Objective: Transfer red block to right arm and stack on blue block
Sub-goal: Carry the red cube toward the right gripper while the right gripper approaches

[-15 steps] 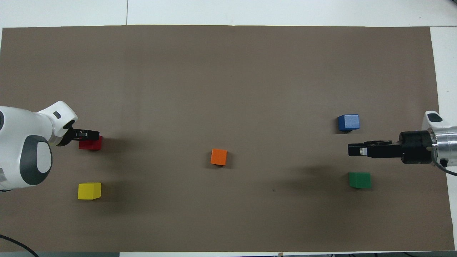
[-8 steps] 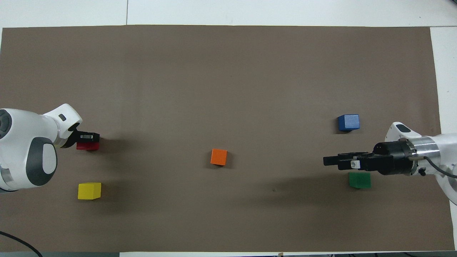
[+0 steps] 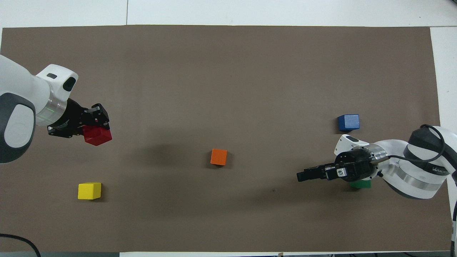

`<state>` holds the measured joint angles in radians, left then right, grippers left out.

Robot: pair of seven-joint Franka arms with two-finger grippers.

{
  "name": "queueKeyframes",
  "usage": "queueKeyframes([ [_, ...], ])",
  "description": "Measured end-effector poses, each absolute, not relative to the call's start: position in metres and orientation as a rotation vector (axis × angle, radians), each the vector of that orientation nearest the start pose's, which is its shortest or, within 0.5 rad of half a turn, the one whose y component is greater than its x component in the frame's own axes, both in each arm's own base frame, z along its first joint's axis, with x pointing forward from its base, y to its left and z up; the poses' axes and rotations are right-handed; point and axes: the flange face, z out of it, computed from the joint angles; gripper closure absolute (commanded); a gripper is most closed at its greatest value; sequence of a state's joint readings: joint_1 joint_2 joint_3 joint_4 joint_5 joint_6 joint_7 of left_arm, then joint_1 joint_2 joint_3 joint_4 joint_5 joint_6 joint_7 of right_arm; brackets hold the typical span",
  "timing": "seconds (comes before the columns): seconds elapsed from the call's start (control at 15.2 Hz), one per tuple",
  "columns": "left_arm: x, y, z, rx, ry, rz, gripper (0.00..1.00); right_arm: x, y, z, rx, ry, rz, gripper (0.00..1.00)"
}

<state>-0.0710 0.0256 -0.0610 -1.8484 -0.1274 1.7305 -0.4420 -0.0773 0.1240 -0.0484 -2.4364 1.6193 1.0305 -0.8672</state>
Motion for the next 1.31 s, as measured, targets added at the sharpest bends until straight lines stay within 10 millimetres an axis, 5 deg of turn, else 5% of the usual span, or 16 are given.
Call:
queueKeyframes([
  [0.2, 0.516, -0.127, 0.548, -3.194, -0.826, 0.31, 1.0, 0.436, 0.113, 0.342, -1.056, -0.043, 0.178, 0.0],
  [0.39, 0.492, -0.161, 0.581, -3.133, -1.296, 0.451, 1.0, 0.443, 0.152, 0.346, -1.03, -0.02, 0.114, 0.0],
  [0.66, 0.473, -0.215, 0.586, -2.901, -1.701, 0.662, 1.0, 0.446, 0.203, 0.351, -0.997, -0.018, 0.013, 0.0],
  [0.99, 0.478, -0.246, 0.602, -2.531, -2.313, 0.851, 1.0, 0.447, 0.222, 0.349, -1.03, -0.06, -0.088, 0.0],
  [1.31, 0.47, -0.276, 0.599, -2.315, -2.505, 0.873, 1.0, 0.441, 0.252, 0.348, -0.986, -0.039, -0.134, 0.0],
])
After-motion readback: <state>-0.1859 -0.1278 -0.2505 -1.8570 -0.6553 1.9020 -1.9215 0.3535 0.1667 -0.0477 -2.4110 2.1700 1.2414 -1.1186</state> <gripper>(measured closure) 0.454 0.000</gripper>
